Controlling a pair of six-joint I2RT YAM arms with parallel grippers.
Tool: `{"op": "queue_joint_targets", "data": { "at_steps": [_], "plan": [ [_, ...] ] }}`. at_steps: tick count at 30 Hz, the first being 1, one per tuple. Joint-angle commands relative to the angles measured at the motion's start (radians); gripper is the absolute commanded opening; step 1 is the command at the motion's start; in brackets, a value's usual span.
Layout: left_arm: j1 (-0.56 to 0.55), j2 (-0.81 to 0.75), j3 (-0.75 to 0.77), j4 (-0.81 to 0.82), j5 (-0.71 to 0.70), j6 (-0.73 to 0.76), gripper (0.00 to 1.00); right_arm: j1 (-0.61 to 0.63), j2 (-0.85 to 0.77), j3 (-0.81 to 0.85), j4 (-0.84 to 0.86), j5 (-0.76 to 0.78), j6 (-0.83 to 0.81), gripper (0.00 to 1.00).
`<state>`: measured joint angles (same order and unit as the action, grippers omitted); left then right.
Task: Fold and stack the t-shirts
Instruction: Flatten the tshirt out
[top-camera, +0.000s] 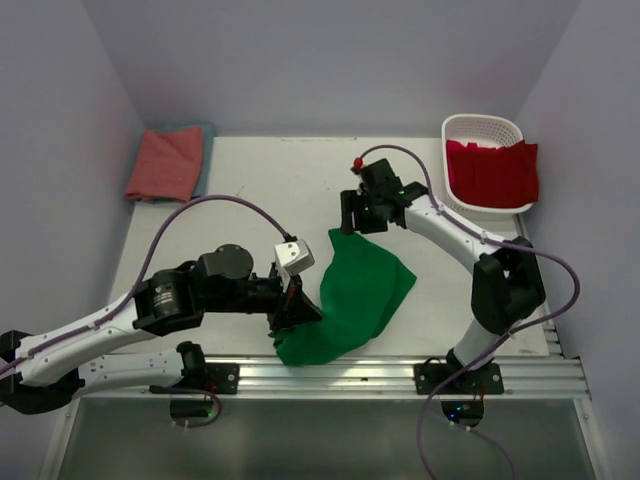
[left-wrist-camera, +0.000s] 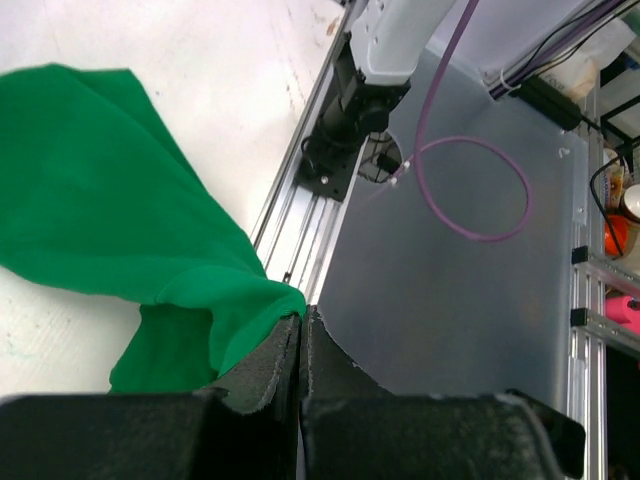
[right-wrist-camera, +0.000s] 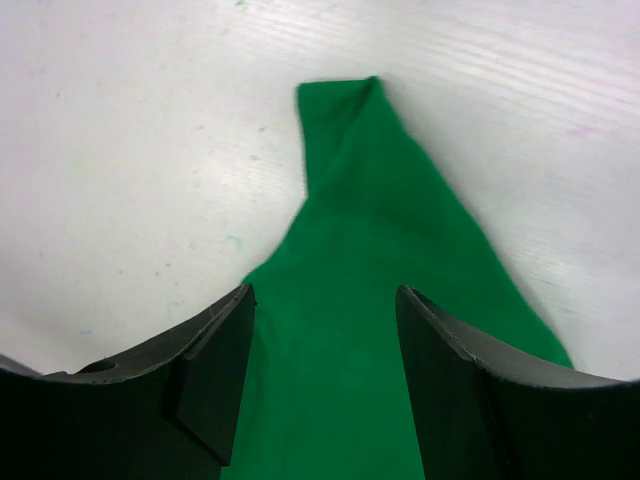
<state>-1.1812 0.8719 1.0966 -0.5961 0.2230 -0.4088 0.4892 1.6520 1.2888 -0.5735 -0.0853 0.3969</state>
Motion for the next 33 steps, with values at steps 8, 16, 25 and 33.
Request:
{"op": "queue_joint_targets", "data": {
  "at_steps": [8, 16, 25, 33],
  "plan": [
    [-0.008, -0.08, -0.007, 0.047, 0.016, -0.036, 0.0, 0.149, 0.336, 0.262, -0.075, 0.084, -0.04, 0.62],
    [-0.008, -0.126, -0.018, 0.025, -0.01, -0.042, 0.0, 0.153, 0.483, 0.421, -0.178, 0.353, -0.009, 0.6],
    [-0.008, -0.174, -0.037, -0.01, -0.07, -0.059, 0.0, 0.153, 0.543, 0.42, -0.163, 0.368, 0.017, 0.01],
    [-0.008, -0.205, -0.052, -0.033, -0.093, -0.087, 0.0, 0.155, 0.583, 0.443, -0.216, 0.415, 0.013, 0.33]
  ]
}}
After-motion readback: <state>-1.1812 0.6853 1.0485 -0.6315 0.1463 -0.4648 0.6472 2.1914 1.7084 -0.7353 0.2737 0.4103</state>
